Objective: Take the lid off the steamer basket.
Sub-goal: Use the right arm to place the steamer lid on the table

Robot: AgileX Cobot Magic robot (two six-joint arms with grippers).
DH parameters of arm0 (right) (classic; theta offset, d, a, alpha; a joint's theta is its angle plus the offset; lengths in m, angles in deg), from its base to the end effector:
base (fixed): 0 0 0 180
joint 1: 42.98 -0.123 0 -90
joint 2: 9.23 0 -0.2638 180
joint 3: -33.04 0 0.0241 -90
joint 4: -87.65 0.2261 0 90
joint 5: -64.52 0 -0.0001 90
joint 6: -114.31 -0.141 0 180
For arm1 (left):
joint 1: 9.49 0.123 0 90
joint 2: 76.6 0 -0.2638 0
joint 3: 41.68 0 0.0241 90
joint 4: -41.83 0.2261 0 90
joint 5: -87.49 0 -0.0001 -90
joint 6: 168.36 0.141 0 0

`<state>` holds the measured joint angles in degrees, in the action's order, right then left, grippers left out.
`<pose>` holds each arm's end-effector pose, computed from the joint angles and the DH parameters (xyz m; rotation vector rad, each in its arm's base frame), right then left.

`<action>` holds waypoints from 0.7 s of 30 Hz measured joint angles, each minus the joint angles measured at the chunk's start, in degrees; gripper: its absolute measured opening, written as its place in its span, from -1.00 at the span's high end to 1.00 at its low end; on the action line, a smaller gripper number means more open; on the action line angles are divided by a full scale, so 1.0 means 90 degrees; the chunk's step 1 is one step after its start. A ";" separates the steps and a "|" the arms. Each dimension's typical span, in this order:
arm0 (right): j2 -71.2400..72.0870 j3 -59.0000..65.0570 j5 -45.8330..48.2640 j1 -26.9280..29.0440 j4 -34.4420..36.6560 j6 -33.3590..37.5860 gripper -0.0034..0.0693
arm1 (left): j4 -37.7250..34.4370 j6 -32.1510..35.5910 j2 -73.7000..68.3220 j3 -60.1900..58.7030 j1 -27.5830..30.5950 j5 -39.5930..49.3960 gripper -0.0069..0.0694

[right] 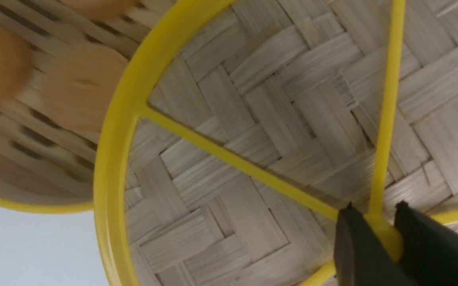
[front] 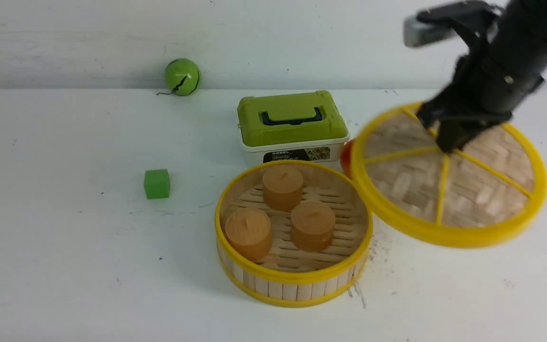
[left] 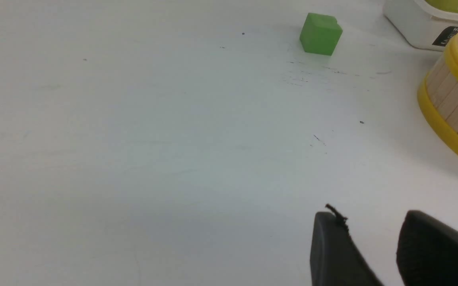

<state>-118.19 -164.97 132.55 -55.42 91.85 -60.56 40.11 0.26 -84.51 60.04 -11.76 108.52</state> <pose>0.3521 0.0875 0.2615 -0.4038 2.7476 0.1341 0.0972 -0.0054 0.1566 -0.1677 1.8682 -0.1935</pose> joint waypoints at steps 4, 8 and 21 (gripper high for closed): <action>-0.0006 0.1122 -0.0898 0.0391 0.0020 -0.0128 0.61 | 0.0000 0.0000 0.0000 0.0000 0.0000 0.0000 0.19; -0.0140 0.1746 -0.1795 0.0563 0.0037 -0.0164 0.61 | 0.0000 0.0000 0.0000 0.0000 0.0000 0.0000 0.19; -0.0849 0.2006 -0.2592 0.0583 0.0092 -0.0264 0.44 | 0.0000 0.0000 0.0000 0.0000 0.0000 0.0000 0.19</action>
<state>-125.83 -146.92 109.22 -50.17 92.68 -62.94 40.11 0.26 -84.51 60.04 -11.76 108.52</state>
